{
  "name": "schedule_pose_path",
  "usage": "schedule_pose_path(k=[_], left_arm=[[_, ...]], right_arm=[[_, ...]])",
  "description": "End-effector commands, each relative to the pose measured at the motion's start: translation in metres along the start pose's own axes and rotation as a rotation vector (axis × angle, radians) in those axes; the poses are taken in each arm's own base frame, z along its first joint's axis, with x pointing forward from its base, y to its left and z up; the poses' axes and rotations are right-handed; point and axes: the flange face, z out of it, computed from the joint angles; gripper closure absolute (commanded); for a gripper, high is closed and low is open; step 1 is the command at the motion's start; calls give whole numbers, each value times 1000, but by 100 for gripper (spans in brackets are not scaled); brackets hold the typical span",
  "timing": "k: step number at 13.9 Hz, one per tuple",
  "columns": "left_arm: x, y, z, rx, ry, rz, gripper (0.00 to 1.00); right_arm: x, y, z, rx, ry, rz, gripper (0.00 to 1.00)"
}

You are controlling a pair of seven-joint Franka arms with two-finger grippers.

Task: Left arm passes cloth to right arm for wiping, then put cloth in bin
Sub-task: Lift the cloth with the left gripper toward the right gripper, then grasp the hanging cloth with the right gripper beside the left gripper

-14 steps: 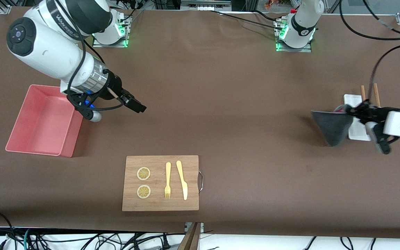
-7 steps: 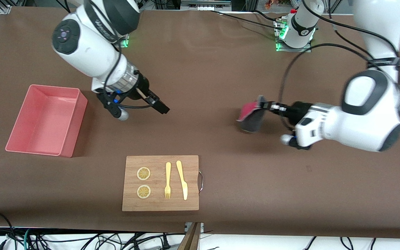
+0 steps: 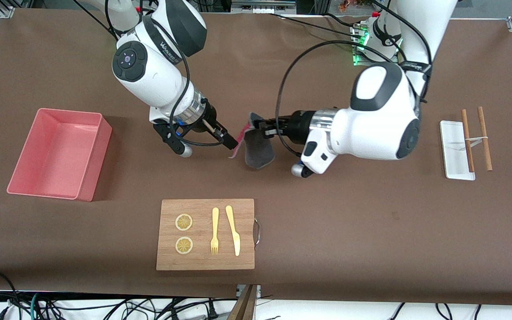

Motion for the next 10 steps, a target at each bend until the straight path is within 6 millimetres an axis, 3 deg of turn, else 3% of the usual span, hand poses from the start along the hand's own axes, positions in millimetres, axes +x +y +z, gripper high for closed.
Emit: schedule_pose_path(k=[1,10], left_arm=[[-1,10,-6,-57,-11,-139,100],[-2,10,-7,-58,-11,-164,100]], right_arm=[[-4,0,-3,-14,-20,-5,0],[4,6,32,-94,-79,-10,0]])
